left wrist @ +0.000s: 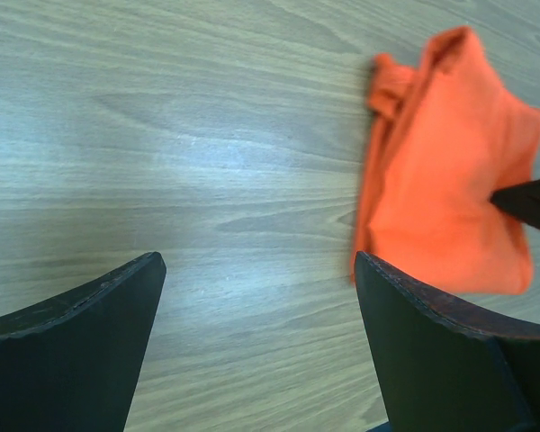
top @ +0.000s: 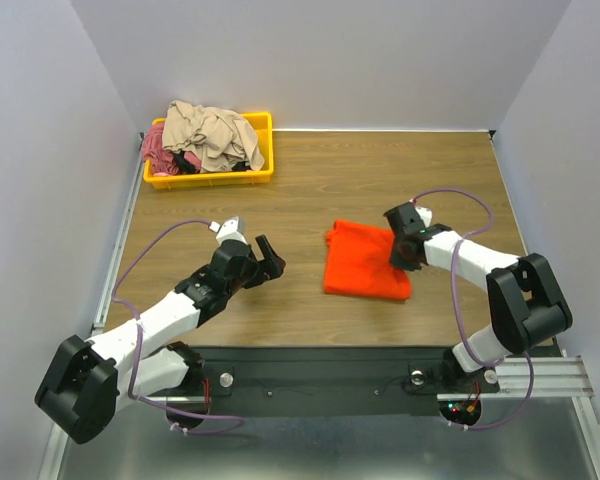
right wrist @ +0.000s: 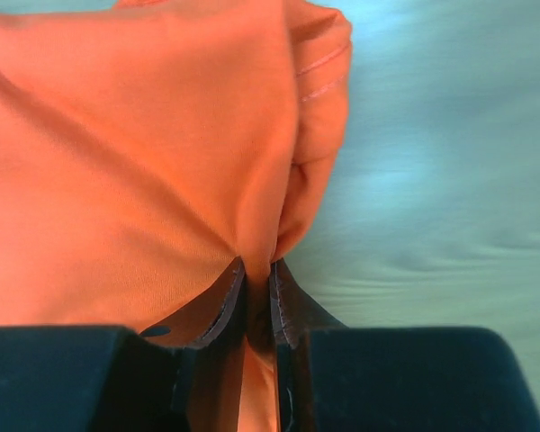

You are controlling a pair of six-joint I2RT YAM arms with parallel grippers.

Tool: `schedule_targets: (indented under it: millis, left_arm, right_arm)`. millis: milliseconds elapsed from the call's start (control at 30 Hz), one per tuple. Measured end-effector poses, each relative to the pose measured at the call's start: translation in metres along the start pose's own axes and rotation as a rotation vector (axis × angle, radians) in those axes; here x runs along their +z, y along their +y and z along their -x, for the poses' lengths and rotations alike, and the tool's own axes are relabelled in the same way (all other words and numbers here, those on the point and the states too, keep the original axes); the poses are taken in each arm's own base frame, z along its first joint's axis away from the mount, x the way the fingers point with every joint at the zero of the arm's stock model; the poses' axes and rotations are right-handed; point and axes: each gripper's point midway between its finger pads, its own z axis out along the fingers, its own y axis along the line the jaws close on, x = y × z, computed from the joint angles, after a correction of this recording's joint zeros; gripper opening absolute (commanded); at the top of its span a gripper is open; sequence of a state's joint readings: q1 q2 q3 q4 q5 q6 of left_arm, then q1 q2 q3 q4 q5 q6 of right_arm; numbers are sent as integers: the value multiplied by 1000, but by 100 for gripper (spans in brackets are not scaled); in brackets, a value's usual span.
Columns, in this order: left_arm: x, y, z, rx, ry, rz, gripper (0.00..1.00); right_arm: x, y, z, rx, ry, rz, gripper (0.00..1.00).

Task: Fold and stack the t-shirts
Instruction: Put the neatly folded tshirt into the corner of the board with the left arm

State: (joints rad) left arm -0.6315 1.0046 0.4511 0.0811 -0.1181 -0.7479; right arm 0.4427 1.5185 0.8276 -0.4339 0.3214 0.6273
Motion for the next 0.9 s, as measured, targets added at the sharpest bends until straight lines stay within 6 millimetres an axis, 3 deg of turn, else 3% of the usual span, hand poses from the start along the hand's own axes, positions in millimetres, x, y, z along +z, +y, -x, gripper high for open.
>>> schedule_targets:
  millis: [133, 367, 600, 767, 900]
  left_arm:
    - [-1, 5, -4, 12, 16, 18, 98]
    - [-4, 7, -1, 28, 6, 22, 99]
    - [-10, 7, 9, 36, -32, 19, 99]
    - [-9, 14, 17, 26, -63, 49, 99]
    - [-6, 21, 18, 20, -65, 79, 99]
  right_arm:
    - [-4, -43, 8, -42, 50, -117, 0]
    - [-12, -72, 32, -183, 85, -239, 0]
    - [-9, -126, 44, -244, 182, -361, 0]
    - [-5, -166, 36, -346, 263, -496, 0]
    - [-4, -198, 28, -327, 333, -585, 1]
